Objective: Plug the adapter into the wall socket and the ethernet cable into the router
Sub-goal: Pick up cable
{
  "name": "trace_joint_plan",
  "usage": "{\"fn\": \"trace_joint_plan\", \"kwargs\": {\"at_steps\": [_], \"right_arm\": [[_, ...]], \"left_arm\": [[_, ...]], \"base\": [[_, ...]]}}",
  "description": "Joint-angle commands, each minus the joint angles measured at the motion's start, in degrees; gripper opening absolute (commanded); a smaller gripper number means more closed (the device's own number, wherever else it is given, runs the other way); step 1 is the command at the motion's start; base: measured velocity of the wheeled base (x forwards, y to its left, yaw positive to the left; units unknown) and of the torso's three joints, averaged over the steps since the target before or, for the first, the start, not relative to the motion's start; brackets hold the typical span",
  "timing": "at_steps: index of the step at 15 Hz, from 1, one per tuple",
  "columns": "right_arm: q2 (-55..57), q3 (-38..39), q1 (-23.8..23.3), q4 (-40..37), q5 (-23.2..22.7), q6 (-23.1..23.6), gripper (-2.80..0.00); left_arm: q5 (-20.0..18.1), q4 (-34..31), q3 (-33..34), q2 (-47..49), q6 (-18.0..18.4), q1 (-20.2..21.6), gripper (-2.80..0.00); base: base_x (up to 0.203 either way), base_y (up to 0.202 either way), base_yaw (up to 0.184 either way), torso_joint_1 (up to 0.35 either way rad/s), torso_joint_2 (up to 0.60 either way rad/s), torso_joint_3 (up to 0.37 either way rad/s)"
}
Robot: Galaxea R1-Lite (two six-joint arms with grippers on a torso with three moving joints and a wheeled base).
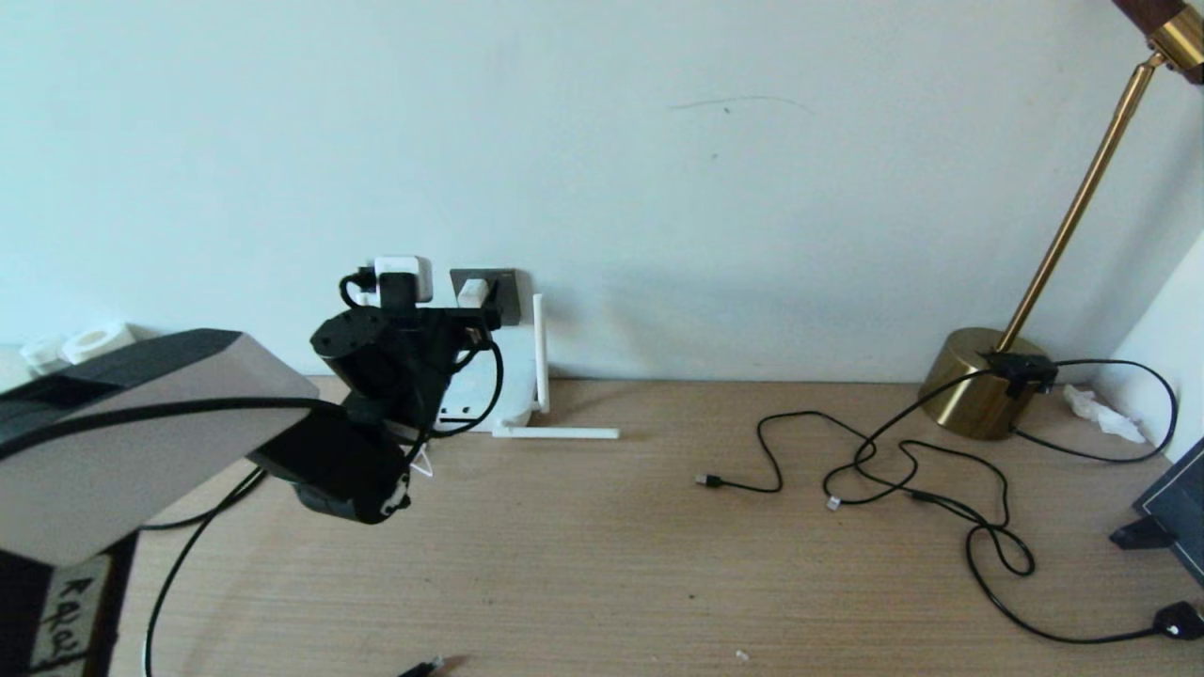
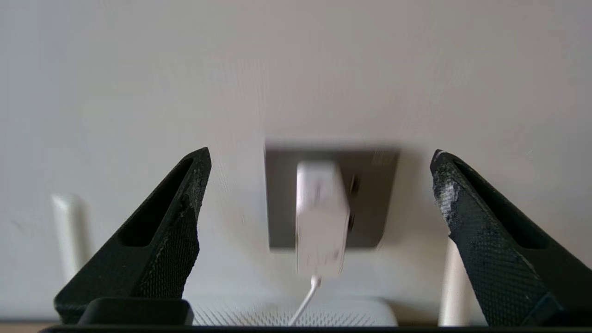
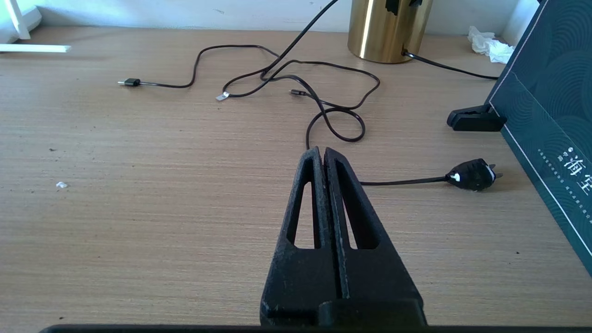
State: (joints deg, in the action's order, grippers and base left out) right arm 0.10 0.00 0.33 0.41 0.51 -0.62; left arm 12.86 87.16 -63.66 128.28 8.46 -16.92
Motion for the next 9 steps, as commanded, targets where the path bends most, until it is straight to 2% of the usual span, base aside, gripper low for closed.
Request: {"fn": "trace_joint_plan", "kwargs": {"at_steps": [1,3,5,6,7,9], "right_arm": [[-0.01,0.0,0.02,0.02,0.02,0.01,-2.8],[0.01,0.0,0.02,0.02,0.02,0.01,-2.8],[-0.01,0.0,0.02,0.02,0.02,0.01,-2.8],[-0.01,0.0,0.02,0.02,0.02,0.01,-2.8],[-0.01,0.0,0.02,0.02,0.02,0.01,-2.8],[0.02,0.0,0.02,0.02,0.02,0.01,-2.8]], "left_arm": [[-0.43,0.51,3.93,-9.25,0.1,-0.06,0.0],[-3.06,-1.63,9.15,-19.61,1.02,-0.03,0.0],[-7.68,-11.66,13.7,-32.68,3.25,0.08,0.0],[-10.47,-20.05,15.59,-39.31,4.95,0.14,0.0],[-13.45,-31.49,17.47,-46.16,7.59,0.22,0.0],[-17.75,-61.49,21.07,-57.32,16.14,0.31,0.0]], "base": [[0.0,0.0,0.0,0.0,0.0,0.0],[0.0,0.0,0.0,0.0,0.0,0.0],[0.0,0.0,0.0,0.0,0.0,0.0],[0.0,0.0,0.0,0.0,0.0,0.0],[0.0,0.0,0.0,0.0,0.0,0.0],[0.0,0.0,0.0,0.0,0.0,0.0]]}}
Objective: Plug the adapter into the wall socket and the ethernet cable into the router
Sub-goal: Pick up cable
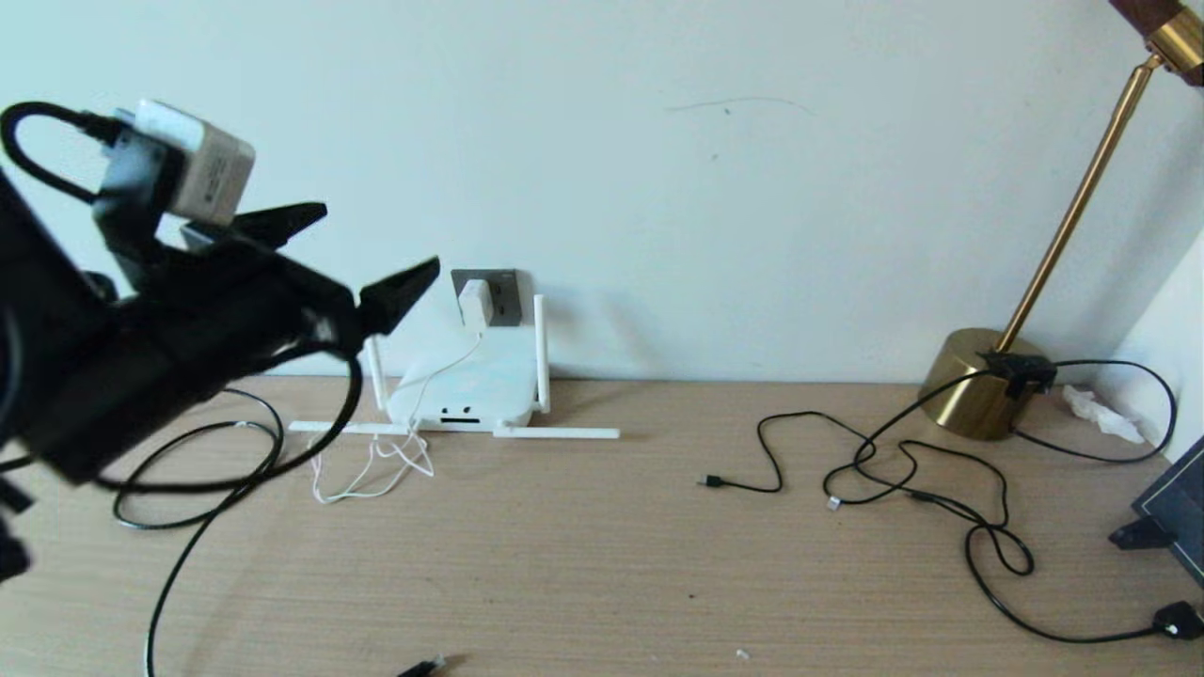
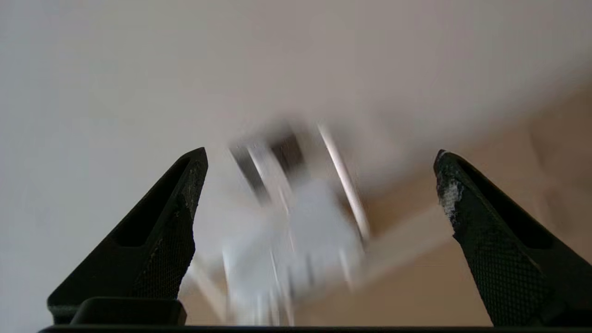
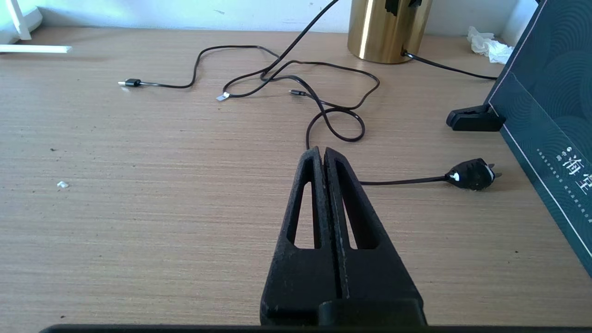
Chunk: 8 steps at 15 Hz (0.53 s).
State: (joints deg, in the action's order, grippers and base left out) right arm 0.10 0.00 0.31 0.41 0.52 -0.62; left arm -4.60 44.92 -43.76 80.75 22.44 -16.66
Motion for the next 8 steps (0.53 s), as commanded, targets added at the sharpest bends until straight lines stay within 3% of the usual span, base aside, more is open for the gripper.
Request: {"fn": "trace_joint_plan", "kwargs": {"at_steps": [1,3,5,8], "right_arm": [[0.04,0.0,0.04,0.02,0.0,0.01,-2.8],[-0.01,0.0,0.04,0.02,0.0,0.01,-2.8],[-0.01,0.0,0.04,0.02,0.0,0.01,-2.8],[-0.01,0.0,0.04,0.02,0.0,0.01,-2.8]], "left_arm": [[-1.77,-34.12,3.04,-14.35,8.08,0.08,0.0],[-3.91,-54.47,9.28,-19.74,24.0,0.11,0.0],[-4.64,-58.76,14.76,-19.26,36.76,0.13,0.0],[-2.15,-59.39,16.04,-12.25,41.84,0.27,0.0]], "base": [[0.0,0.0,0.0,0.0,0.0,0.0],[0.0,0.0,0.0,0.0,0.0,0.0],[0.0,0.0,0.0,0.0,0.0,0.0],[0.0,0.0,0.0,0.0,0.0,0.0]]}}
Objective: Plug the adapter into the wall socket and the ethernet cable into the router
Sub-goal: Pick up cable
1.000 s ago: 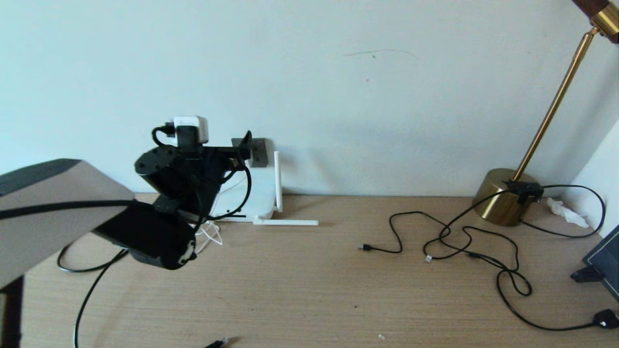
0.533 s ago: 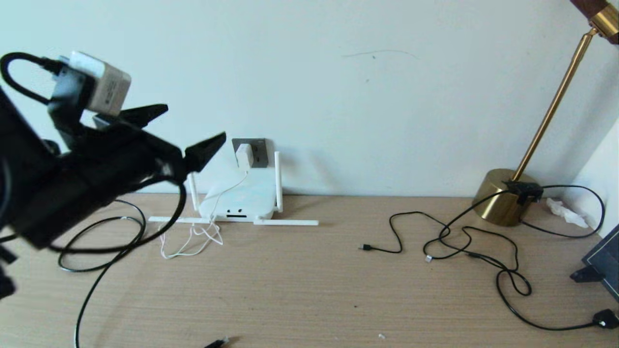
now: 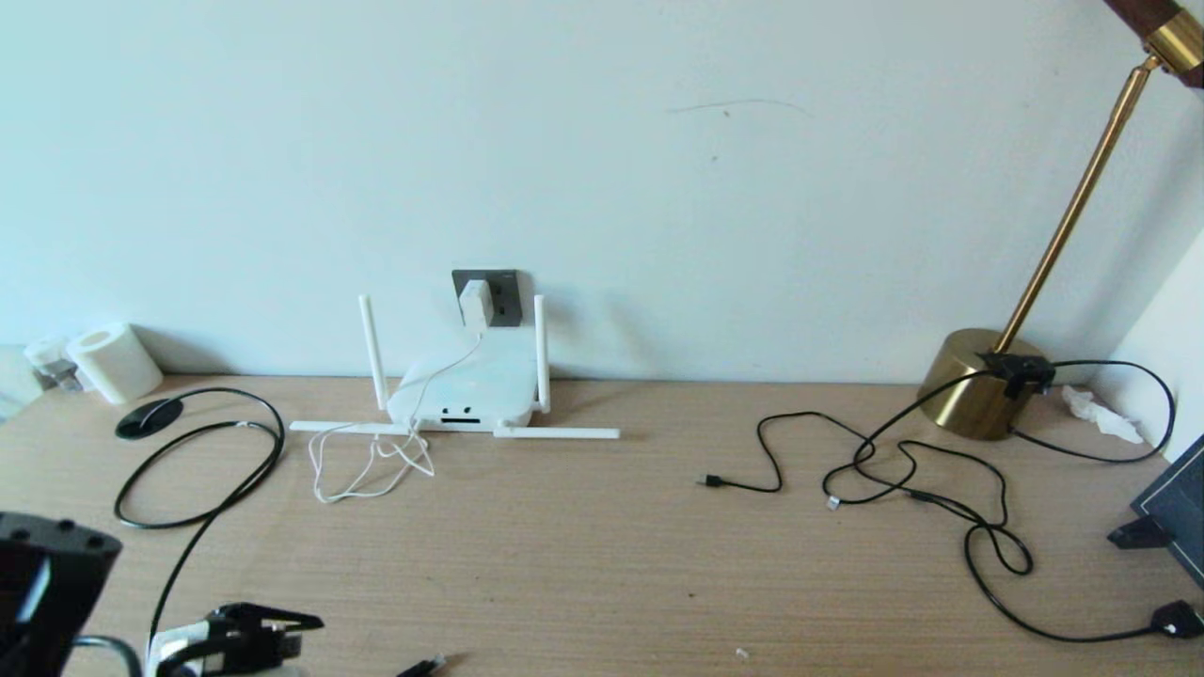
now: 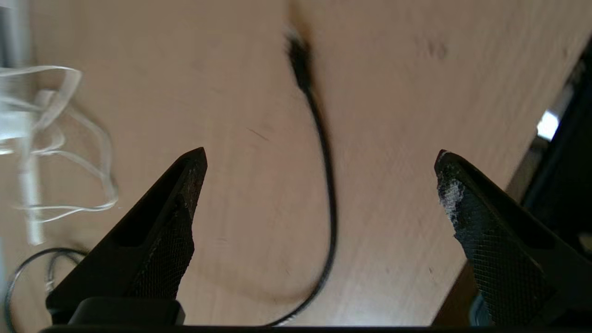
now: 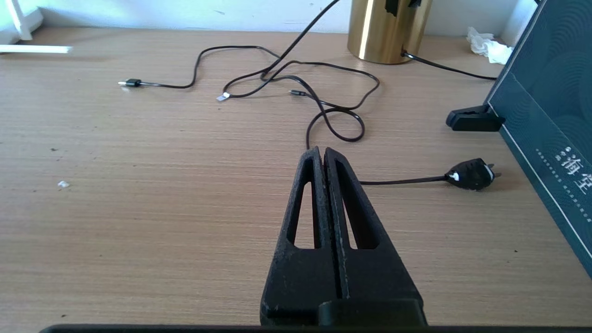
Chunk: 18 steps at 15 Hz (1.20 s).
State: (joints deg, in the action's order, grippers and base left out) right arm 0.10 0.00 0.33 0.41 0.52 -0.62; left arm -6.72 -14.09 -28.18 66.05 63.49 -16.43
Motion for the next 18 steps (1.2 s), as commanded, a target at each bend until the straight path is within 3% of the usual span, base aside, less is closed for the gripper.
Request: {"fn": "trace_joint_plan", "kwargs": {"at_steps": [1,8,13,18], "right_arm": [[-0.01,0.0,0.02,0.02,0.0,0.01,-2.8],[0.0,0.0,0.02,0.02,0.0,0.01,-2.8],[-0.01,0.0,0.02,0.02,0.0,0.01,-2.8],[-0.01,0.0,0.02,0.02,0.0,0.01,-2.8]], "left_arm": [[0.32,-0.46,0.99,3.95,1.26,0.07,0.0],[0.3,0.5,-1.6,14.52,2.36,0.09,0.0],[-3.87,0.64,-7.26,22.46,-1.31,1.1,0.0],[-4.0,0.73,-9.52,25.71,-1.53,1.23,0.0]], "base": [[0.0,0.0,0.0,0.0,0.0,0.0],[0.0,0.0,0.0,0.0,0.0,0.0],[0.0,0.0,0.0,0.0,0.0,0.0],[0.0,0.0,0.0,0.0,0.0,0.0]]}}
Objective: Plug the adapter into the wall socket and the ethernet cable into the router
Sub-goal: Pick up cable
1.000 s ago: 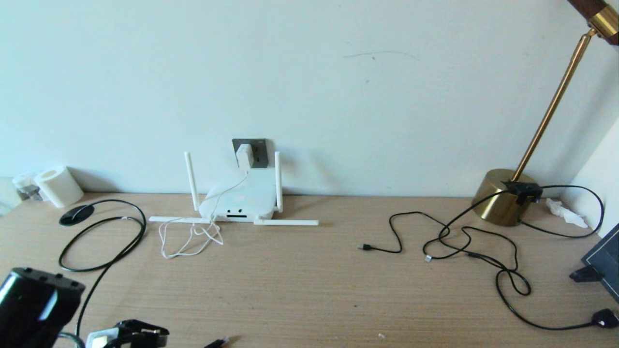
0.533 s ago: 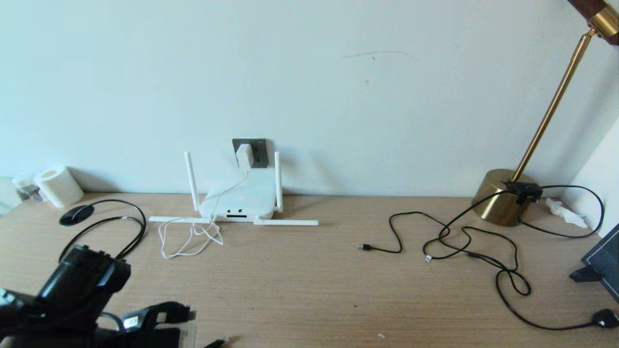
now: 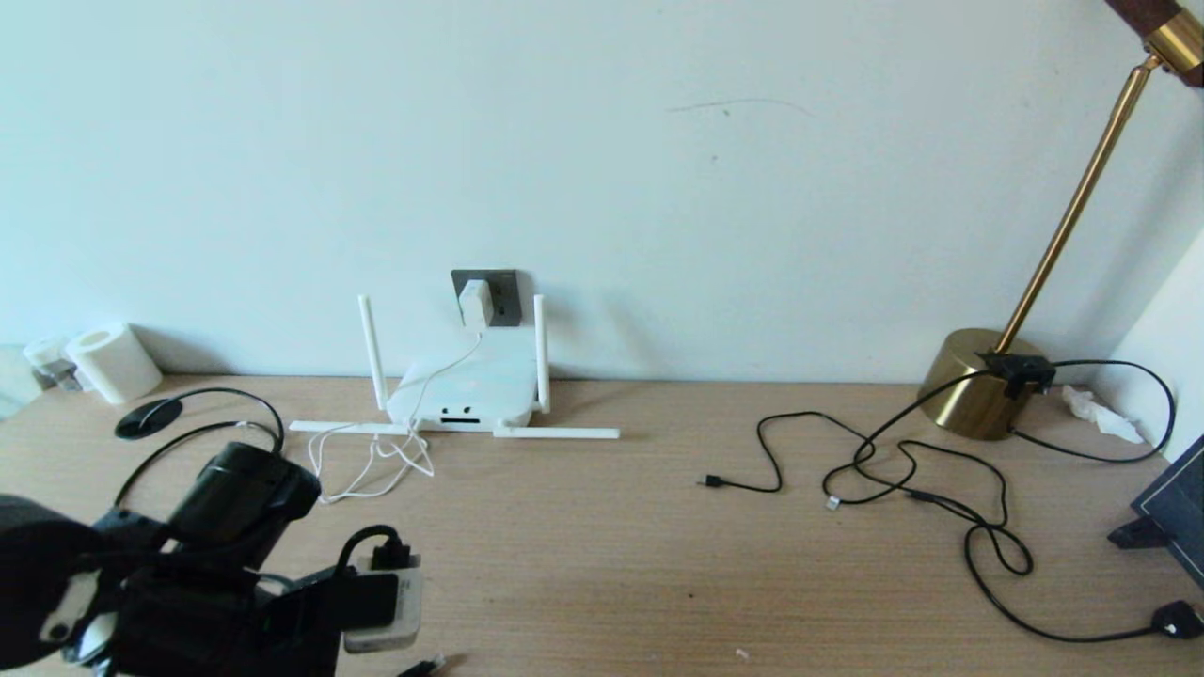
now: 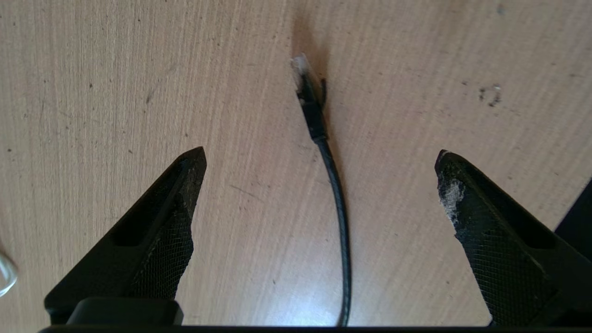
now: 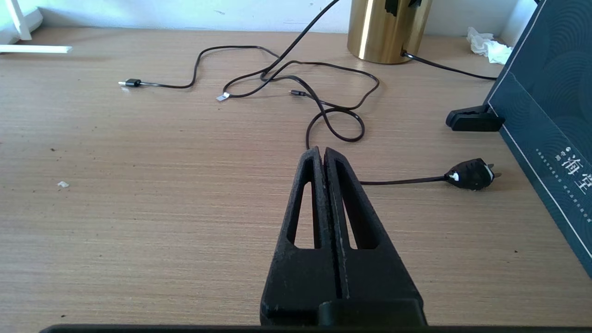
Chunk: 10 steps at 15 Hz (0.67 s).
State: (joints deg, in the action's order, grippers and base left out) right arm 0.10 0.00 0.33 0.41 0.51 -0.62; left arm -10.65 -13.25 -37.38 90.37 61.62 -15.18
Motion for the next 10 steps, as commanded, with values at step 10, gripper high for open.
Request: {"fn": "trace_joint_plan", "kwargs": {"at_steps": [10], "right_arm": [[-0.01,0.0,0.02,0.02,0.01,0.01,-2.8]], "left_arm": [[-0.07,1.91,-1.91,7.0,0.25,-0.03,0.0]], "base": [[0.0,0.0,0.0,0.0,0.0,0.0]]}}
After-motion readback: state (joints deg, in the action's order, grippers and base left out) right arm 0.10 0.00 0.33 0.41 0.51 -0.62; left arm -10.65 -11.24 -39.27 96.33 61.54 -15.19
